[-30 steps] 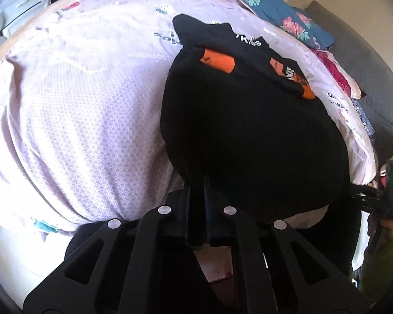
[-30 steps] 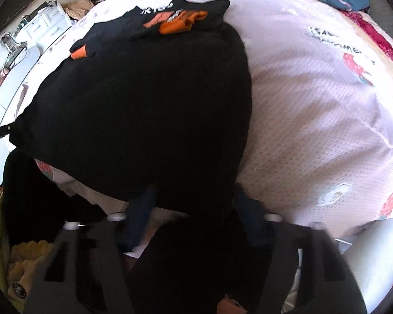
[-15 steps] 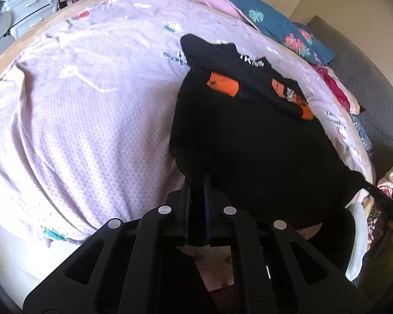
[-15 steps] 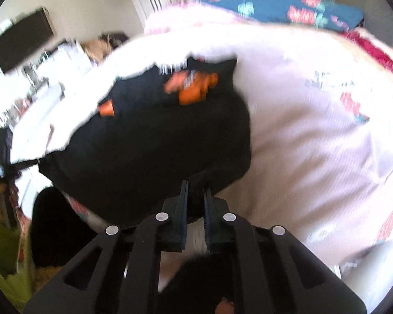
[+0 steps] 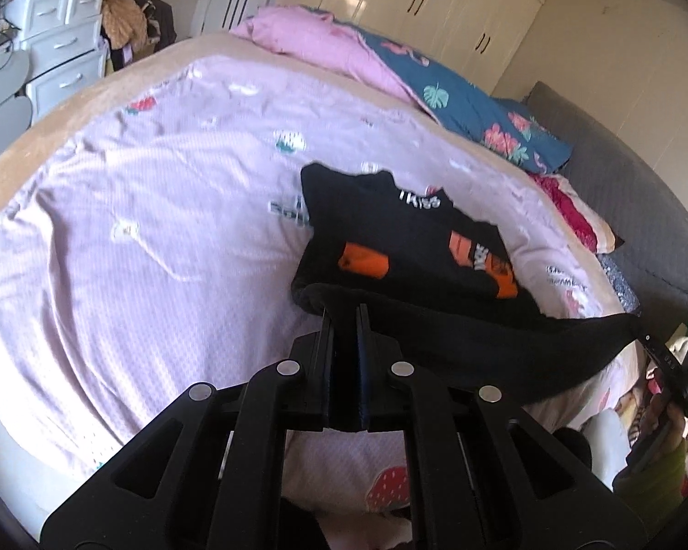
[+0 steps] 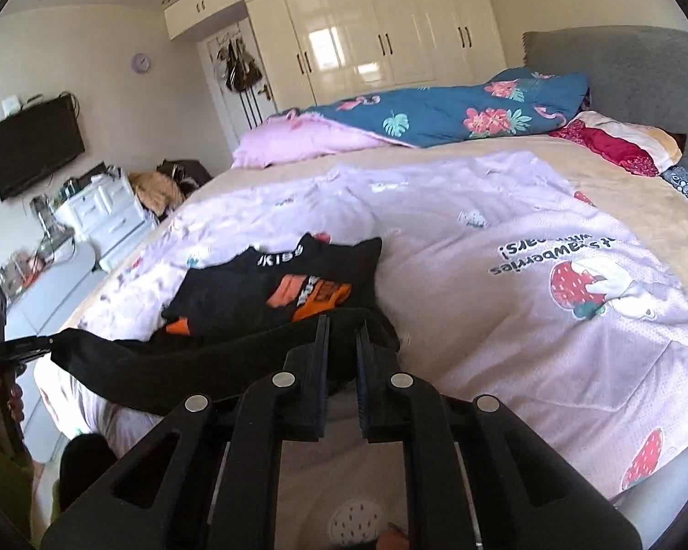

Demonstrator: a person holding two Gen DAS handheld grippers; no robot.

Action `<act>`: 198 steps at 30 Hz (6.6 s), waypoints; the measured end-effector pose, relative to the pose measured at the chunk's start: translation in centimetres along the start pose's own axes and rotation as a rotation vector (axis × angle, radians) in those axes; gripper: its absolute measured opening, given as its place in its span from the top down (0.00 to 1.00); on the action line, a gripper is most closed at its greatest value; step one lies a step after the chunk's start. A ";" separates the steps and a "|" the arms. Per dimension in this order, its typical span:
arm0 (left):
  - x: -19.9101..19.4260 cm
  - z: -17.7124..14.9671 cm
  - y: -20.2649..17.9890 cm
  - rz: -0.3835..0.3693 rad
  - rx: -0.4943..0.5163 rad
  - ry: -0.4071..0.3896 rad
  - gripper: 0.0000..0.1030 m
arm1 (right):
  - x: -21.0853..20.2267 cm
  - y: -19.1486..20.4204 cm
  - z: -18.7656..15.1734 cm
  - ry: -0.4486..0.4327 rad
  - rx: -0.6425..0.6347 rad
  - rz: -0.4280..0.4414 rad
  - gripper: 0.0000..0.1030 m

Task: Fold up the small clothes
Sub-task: 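Lift the hem with both grippers and fold it toward the collar, then lower the hem onto the collar and press it flat with both grippers, then open both grippers and withdraw them from the folded shirt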

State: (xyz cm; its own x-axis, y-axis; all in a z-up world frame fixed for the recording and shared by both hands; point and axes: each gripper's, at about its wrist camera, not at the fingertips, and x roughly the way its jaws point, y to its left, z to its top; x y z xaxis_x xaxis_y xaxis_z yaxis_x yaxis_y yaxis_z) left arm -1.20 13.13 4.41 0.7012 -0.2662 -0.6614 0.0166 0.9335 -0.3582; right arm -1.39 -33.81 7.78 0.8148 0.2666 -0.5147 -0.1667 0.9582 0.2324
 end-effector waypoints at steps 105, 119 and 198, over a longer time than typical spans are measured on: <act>17.0 5.5 -3.2 0.185 0.170 0.049 0.97 | 20.5 3.8 2.1 0.121 -0.109 -0.115 0.77; 23.1 9.1 -1.5 0.293 0.152 0.078 0.97 | 29.4 3.0 3.4 0.294 -0.104 -0.188 0.81; 22.9 11.0 0.4 0.310 0.125 0.004 0.60 | 28.7 -1.8 6.0 0.124 -0.026 -0.309 0.60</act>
State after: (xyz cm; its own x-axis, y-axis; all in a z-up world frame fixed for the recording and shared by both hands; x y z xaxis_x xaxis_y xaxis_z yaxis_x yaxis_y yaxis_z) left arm 22.71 10.05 -3.70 0.6841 0.0343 -0.7286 -0.1096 0.9924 -0.0562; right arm 25.64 -28.47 -2.41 0.7553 -0.0276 -0.6547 0.0622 0.9976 0.0297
